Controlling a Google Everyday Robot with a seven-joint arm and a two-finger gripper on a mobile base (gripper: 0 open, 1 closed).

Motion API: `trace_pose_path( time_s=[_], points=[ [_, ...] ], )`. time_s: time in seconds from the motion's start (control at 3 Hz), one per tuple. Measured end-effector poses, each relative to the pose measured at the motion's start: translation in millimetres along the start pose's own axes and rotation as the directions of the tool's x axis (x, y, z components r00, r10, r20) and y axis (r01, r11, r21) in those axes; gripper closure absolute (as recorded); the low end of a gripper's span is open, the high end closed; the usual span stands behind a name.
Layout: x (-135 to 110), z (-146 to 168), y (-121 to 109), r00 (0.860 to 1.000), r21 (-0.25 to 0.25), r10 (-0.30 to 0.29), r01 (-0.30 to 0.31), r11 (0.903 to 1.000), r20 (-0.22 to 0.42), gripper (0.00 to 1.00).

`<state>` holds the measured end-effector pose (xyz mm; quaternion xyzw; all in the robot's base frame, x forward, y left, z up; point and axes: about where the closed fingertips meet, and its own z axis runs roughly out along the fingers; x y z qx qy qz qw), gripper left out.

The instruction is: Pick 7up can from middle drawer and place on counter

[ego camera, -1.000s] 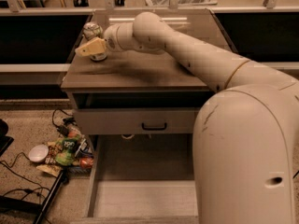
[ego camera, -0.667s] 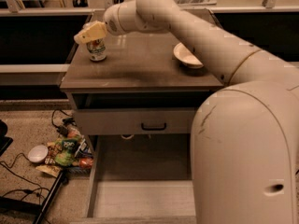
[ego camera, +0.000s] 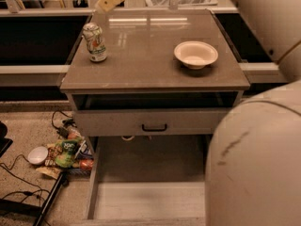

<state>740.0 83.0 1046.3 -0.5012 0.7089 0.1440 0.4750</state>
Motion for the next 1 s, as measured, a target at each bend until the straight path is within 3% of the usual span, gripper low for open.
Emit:
trace_pose_path(
  time_s=[0.33,0.67,1.0],
  points=[
    [18.0,-107.2,-3.9,0.981,0.163,0.032,0.0,0.9866,-0.193,0.0],
    [70.0,-160.8,-12.1,0.957,0.327,0.112,-0.019,0.9448,-0.266,0.0],
    [129.5,-168.0,-22.2,0.948,0.419,0.185,-0.063,0.9058,-0.258,0.0]
  ],
)
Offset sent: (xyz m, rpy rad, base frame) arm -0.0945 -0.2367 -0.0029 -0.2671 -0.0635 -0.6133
